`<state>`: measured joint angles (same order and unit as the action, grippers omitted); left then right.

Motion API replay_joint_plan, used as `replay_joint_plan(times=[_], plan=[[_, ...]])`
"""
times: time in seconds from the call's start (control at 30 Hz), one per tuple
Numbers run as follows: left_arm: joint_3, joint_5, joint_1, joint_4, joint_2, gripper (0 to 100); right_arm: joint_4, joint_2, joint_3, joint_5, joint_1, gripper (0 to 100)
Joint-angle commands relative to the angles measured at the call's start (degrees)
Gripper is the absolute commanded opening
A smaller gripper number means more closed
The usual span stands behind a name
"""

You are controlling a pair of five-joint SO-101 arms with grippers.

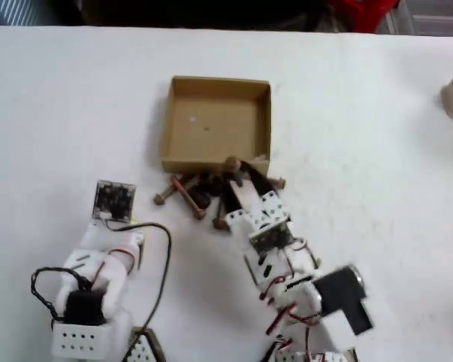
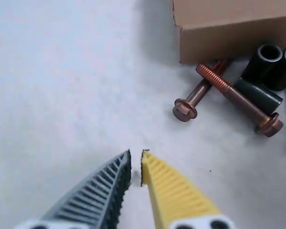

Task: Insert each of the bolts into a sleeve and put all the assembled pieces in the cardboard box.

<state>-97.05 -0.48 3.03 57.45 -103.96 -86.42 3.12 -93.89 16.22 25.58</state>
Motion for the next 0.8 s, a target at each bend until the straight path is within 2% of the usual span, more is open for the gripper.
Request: replay_joint_plan(times=[0.0,0.17,0.27,0.37,0.53,0.77], plan=[[0.09,-1.05,0.57,-1.41,-0.48,8,12.7,11.3,2.73,0.79,-2.15,1.6],[0.09,-5.89,0.57,-1.32,-0.48,8,44.7,28.18,12.75,-1.41,-6.2,1.6],[0.09,-6.24,0.57,-1.05,-0.48,8,63.87,36.0,20.75,-7.12,-7.08,1.6],[0.09,-6.24,0.66,-1.05,-0.48,8,80.84,39.34,29.98,-6.86,-7.16,2.0],[0.09,-6.33,0.66,1.14,-0.48,8,96.31,35.47,45.36,-6.95,-7.43,2.1],[0.09,-6.33,0.66,1.41,-0.48,8,114.07,17.1,70.42,-7.12,-9.1,2.1]])
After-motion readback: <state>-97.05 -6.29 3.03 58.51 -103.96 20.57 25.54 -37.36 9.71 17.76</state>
